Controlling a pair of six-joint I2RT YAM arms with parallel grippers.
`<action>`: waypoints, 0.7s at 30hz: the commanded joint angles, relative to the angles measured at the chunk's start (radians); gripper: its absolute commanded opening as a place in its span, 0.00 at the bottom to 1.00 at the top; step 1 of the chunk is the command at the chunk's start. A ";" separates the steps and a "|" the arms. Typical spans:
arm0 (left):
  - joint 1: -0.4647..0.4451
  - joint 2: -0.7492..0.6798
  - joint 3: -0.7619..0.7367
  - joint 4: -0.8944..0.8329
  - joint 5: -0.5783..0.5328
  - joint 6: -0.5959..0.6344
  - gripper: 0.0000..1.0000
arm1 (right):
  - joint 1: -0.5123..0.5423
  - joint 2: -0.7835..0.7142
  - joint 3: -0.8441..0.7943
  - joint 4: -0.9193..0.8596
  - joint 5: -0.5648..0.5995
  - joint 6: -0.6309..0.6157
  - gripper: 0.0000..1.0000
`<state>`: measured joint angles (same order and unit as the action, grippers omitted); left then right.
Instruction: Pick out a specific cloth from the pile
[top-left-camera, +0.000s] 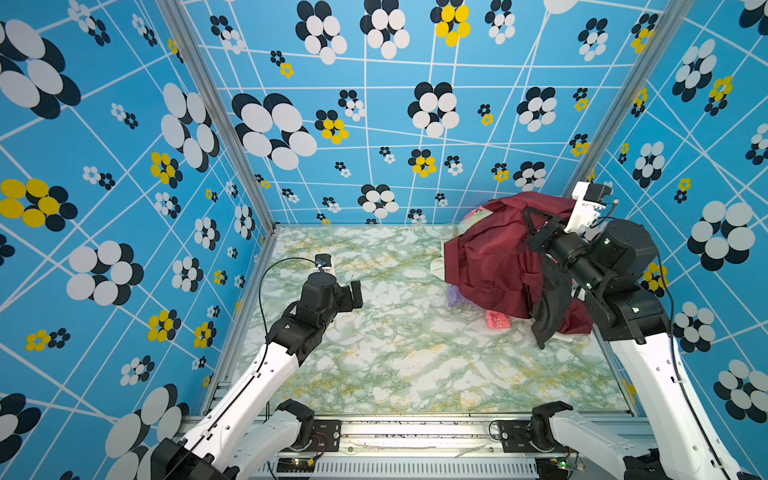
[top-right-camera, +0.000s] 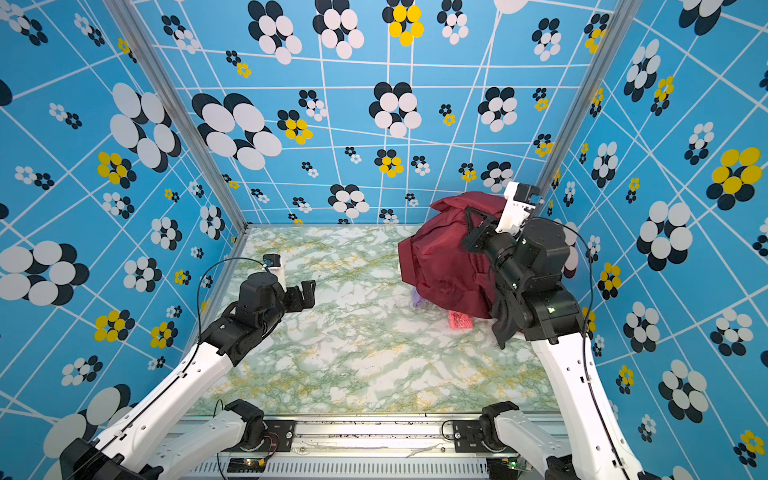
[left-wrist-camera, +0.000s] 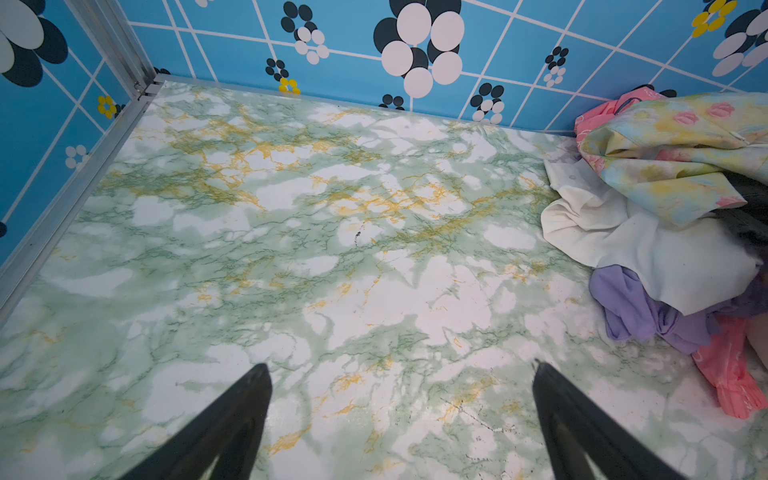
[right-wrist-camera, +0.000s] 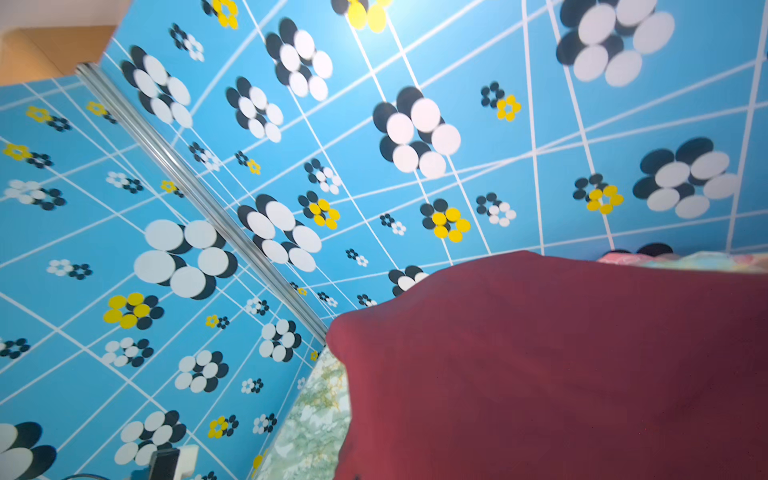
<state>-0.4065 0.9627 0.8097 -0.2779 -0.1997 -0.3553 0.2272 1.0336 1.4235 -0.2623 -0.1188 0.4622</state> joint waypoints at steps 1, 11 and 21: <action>-0.005 -0.029 -0.016 -0.004 -0.022 0.008 0.99 | 0.006 -0.015 0.074 0.140 -0.042 -0.032 0.00; -0.005 -0.088 -0.036 -0.013 -0.041 -0.008 0.99 | 0.006 0.004 0.215 0.214 -0.173 0.010 0.00; -0.005 -0.126 -0.041 -0.035 -0.067 -0.025 0.99 | 0.006 0.042 0.373 0.254 -0.332 0.115 0.00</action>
<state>-0.4065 0.8574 0.7795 -0.2867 -0.2356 -0.3656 0.2272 1.0683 1.7302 -0.1005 -0.3706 0.5301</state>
